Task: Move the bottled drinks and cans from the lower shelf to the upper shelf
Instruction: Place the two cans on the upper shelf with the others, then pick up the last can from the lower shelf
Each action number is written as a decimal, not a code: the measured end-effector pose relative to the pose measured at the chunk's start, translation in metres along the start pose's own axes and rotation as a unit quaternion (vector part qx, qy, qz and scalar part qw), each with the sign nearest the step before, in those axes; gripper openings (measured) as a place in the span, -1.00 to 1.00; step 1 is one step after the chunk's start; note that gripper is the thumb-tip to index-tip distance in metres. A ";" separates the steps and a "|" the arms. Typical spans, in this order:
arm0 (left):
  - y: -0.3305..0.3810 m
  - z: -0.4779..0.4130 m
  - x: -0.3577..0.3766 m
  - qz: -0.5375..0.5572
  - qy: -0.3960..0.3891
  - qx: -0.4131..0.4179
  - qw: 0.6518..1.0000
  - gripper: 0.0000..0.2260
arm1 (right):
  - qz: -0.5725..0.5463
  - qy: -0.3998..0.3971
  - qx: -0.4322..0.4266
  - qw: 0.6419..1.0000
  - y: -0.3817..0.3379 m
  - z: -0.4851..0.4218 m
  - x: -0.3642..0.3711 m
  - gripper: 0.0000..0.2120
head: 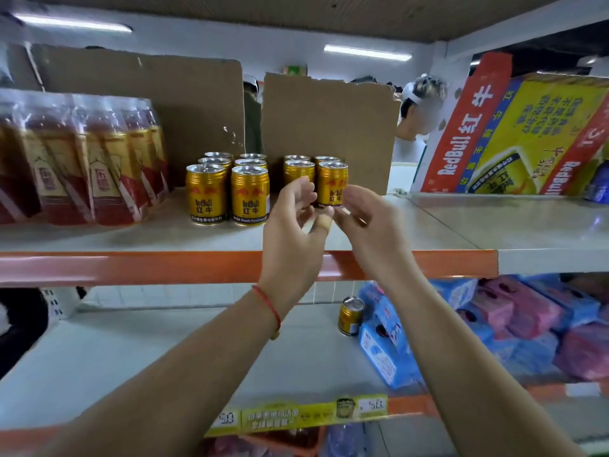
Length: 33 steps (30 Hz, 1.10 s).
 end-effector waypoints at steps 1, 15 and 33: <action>0.002 0.017 -0.005 0.012 0.007 0.016 1.000 -0.64 | -0.022 0.011 0.001 1.000 -0.003 0.019 -0.002 -0.76; -0.145 0.140 0.032 -0.055 -0.035 -0.182 0.981 -0.76 | -0.018 -0.007 0.176 0.984 0.136 0.157 0.024 -0.79; -0.297 0.079 0.150 -0.181 -0.232 -0.292 0.910 -0.40 | 0.135 -0.020 0.402 0.905 0.285 0.059 0.059 -0.64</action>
Point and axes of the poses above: each hand's wrist, its own z-axis away from the middle knuckle, its own x-axis out of the palm, y = z × x, the point moved 3 cm from there along -z, towards the middle knuckle, and after that the axes turned 1 degree about -z, right-handed, at the moved point
